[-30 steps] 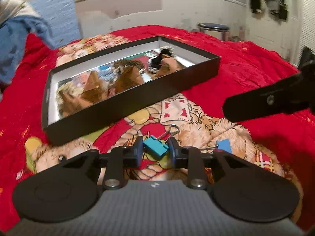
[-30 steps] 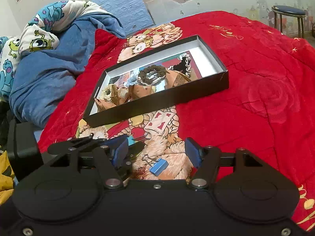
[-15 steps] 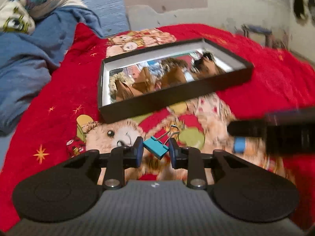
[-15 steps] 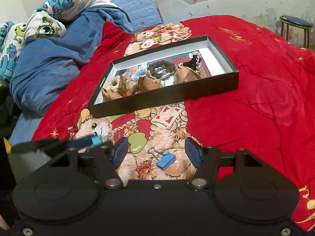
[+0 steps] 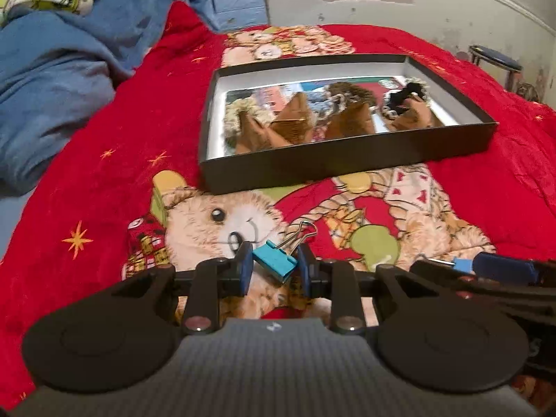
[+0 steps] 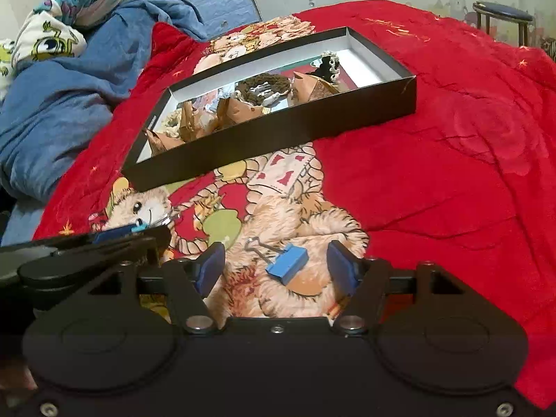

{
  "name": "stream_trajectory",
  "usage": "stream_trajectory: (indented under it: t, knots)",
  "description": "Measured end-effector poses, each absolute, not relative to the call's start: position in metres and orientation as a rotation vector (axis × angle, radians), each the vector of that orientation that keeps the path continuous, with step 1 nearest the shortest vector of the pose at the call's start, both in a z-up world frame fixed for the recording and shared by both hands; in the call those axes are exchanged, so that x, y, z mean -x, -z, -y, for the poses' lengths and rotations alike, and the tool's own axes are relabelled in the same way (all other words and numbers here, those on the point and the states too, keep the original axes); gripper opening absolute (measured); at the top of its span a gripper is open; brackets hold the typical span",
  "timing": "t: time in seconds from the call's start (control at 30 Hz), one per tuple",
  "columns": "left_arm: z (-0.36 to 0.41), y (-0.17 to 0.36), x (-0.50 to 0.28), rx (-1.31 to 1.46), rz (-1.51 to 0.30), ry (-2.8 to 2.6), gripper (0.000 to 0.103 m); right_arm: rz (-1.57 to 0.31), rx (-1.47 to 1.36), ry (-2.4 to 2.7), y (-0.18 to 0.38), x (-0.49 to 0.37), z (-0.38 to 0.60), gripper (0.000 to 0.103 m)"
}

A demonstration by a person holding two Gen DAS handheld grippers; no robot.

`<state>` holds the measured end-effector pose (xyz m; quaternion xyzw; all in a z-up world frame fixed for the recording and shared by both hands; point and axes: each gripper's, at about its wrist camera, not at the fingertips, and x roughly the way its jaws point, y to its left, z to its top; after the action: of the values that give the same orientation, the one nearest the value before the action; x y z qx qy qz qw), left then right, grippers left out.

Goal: Organize objects
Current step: 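Move the right tool to the blue binder clip and grasp it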

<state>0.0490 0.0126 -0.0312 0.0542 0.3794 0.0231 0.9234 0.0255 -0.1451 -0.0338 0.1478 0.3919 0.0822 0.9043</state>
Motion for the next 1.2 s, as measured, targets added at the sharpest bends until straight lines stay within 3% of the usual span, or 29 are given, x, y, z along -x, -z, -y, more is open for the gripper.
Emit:
stream_trajectory:
  t: [0.47,0.8,1.2]
  knots:
    - [-0.032,0.035,-0.049,-0.098,-0.791,-0.205,0.031,-0.747,-0.245,-0.066,0.041,-0.019,0.127,0.061]
    - [-0.024,0.028,-0.058,-0.07,-0.77,-0.175,0.031,-0.727,-0.136,-0.014,0.04,-0.018,0.122,0.028]
    - [-0.01,0.026,-0.064,-0.06,-0.742,-0.125,0.031,-0.738,-0.16,-0.022,0.031,-0.027,0.134,0.027]
